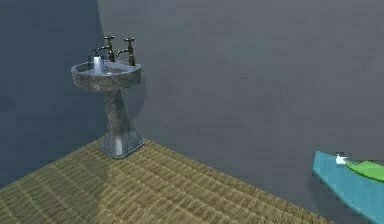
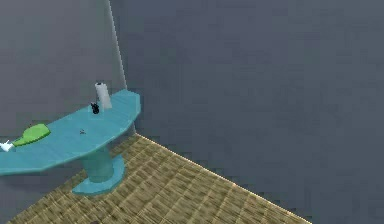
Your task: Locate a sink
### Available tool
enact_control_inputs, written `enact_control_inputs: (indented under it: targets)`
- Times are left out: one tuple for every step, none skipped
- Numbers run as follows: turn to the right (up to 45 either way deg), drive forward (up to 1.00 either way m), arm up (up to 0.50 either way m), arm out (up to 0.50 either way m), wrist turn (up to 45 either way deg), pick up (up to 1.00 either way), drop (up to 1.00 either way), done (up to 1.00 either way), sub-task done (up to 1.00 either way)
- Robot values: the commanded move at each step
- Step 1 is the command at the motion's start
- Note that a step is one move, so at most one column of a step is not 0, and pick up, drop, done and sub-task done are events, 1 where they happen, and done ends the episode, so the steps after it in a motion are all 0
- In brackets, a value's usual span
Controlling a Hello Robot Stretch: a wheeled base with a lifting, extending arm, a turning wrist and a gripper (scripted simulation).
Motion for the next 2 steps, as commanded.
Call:
enact_control_inputs:
  targets:
    - [0.0,0.15,0.0,0.0,0.0,0.0,0.0,0.0,0.0]
    - [-9.0,0.0,0.0,0.0,0.0,0.0,0.0,0.0,0.0]
